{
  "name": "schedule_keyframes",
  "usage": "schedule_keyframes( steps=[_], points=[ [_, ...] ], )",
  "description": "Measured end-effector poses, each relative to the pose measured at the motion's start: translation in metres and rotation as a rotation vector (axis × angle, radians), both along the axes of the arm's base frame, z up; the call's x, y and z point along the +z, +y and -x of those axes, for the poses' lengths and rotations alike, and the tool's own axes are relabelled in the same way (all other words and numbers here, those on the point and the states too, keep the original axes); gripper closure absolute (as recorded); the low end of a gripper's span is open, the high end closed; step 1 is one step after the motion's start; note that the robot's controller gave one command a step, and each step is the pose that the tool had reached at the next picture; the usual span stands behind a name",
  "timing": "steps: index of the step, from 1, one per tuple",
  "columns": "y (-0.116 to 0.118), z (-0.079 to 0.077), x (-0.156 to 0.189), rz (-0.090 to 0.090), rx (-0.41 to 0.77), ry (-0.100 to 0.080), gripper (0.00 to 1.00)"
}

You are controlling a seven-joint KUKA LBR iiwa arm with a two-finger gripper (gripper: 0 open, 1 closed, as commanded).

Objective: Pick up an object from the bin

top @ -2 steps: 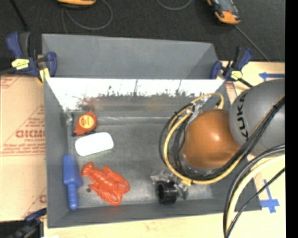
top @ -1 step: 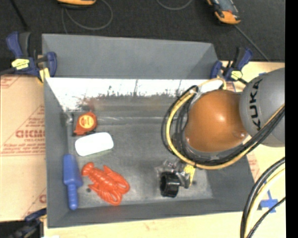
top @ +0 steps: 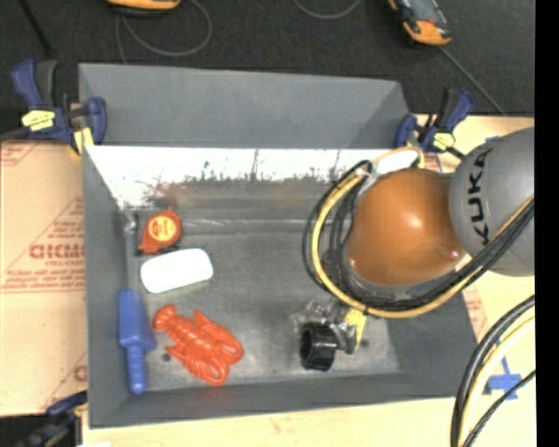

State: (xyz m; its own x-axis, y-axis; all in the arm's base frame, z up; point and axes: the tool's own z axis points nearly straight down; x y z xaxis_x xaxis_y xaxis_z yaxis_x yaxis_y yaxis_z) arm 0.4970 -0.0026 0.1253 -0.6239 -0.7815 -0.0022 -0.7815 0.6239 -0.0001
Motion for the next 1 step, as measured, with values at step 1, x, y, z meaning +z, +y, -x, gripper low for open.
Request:
schedule_keyframes(
  steps=[1],
  points=[
    [0.0057,-0.0107,0.0616,0.000,0.019,0.000,1.00]
  ],
)
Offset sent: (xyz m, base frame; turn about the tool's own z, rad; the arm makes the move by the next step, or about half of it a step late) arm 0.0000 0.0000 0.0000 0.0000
